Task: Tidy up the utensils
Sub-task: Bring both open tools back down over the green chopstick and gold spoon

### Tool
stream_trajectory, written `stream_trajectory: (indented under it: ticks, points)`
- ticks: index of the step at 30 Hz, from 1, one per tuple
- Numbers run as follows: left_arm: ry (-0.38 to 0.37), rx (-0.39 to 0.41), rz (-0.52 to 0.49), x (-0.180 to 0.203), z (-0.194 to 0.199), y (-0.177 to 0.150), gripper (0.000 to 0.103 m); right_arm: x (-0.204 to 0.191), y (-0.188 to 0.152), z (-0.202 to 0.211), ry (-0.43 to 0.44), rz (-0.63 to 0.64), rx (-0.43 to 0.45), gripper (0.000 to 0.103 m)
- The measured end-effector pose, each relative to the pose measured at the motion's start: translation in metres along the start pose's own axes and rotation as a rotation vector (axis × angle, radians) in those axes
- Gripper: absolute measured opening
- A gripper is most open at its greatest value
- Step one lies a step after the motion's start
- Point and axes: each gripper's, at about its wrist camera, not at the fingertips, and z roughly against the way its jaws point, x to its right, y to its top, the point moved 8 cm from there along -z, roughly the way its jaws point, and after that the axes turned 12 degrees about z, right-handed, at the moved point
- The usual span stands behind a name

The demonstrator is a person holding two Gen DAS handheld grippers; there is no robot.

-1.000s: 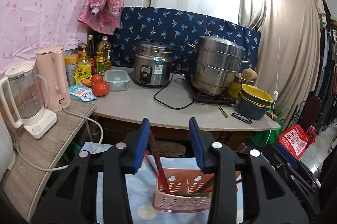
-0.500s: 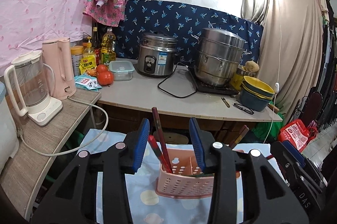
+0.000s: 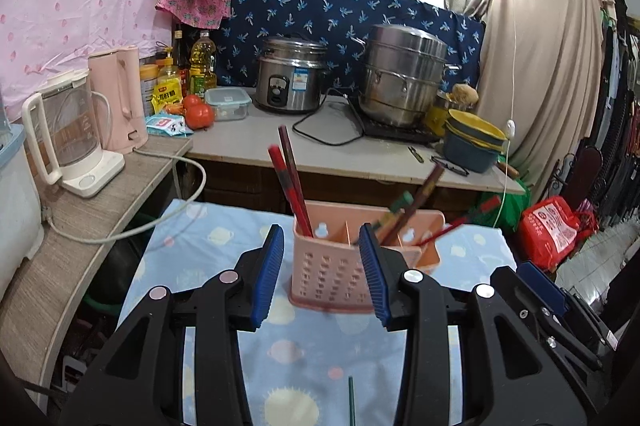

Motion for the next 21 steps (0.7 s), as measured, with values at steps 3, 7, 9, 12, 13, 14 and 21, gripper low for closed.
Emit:
stream_trajectory:
  ticks: [3, 7, 9, 12, 13, 14, 21]
  points:
    - [-0.002, -0.025, -0.006, 0.000, 0.007, -0.020, 0.037, -0.003, -0.019, 0.009, 0.003, -0.003, -0.028, 0.043]
    - [0.002, -0.066, -0.004, -0.005, 0.013, -0.046, 0.037, -0.007, -0.043, 0.021, 0.004, 0.006, -0.064, 0.043]
    - [0.002, -0.084, 0.000, -0.007, 0.016, -0.058, 0.037, -0.009, -0.058, 0.027, 0.008, 0.007, -0.087, 0.043]
    - [0.007, -0.114, 0.012, -0.013, 0.022, -0.079, 0.037, -0.012, -0.078, 0.034, 0.016, 0.008, -0.124, 0.043]
    - [0.008, -0.126, 0.018, -0.016, 0.024, -0.088, 0.037, -0.014, -0.083, 0.037, 0.019, 0.011, -0.135, 0.043]
    - [0.012, -0.137, 0.017, -0.018, 0.026, -0.096, 0.037, -0.016, -0.092, 0.040, 0.020, 0.016, -0.149, 0.043]
    - [0.046, -0.210, 0.017, -0.039, 0.038, -0.152, 0.037, -0.036, -0.152, 0.054, 0.036, 0.068, -0.270, 0.043]
